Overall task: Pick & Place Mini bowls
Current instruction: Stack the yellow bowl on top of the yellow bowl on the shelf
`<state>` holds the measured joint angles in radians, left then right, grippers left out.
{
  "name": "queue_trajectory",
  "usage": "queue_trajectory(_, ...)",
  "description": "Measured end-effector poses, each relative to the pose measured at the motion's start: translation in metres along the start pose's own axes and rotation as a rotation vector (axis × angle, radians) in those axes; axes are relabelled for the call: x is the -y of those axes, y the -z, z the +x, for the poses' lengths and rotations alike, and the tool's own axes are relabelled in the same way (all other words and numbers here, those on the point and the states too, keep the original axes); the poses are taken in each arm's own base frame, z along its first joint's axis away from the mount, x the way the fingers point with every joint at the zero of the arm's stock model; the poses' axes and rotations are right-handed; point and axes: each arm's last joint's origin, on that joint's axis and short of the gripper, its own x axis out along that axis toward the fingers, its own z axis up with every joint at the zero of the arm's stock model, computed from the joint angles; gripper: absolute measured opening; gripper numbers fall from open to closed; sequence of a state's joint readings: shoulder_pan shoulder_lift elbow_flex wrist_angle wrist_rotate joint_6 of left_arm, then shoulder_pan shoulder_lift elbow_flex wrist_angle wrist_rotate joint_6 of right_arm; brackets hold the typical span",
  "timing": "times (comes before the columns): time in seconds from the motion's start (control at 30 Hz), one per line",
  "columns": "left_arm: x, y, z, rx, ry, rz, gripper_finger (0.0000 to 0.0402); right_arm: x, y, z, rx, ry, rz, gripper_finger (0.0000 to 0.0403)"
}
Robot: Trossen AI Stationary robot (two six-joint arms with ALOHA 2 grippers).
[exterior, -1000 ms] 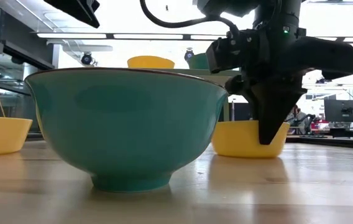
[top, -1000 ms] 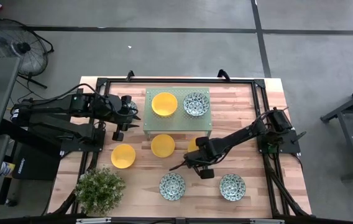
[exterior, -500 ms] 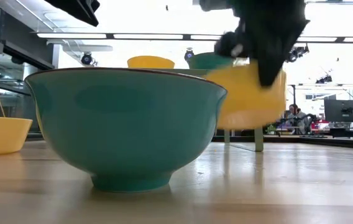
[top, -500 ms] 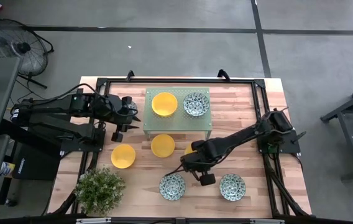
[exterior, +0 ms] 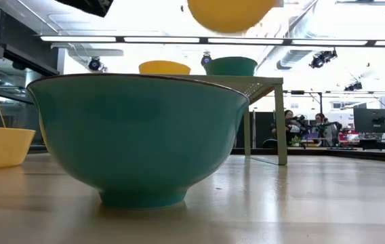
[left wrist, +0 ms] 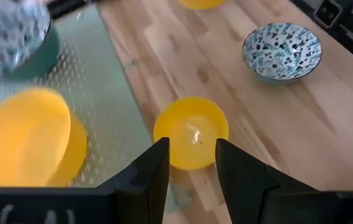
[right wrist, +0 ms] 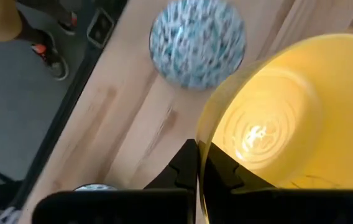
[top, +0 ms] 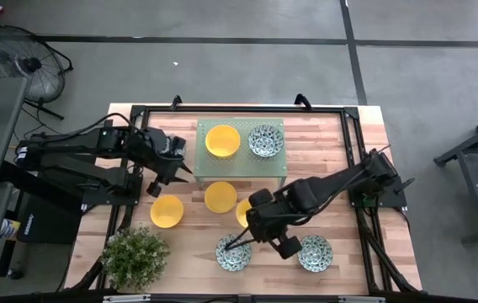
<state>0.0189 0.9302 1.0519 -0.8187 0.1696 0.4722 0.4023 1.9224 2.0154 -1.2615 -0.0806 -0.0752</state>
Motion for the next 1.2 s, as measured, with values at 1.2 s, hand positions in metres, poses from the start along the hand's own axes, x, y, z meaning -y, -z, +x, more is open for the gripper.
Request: queue_trajectory(1.2,0.011,-0.066,0.059,0.071,-0.178,0.831,0.0127,0.061,0.001,-0.034,0.088,0.007,-0.345,0.0000)
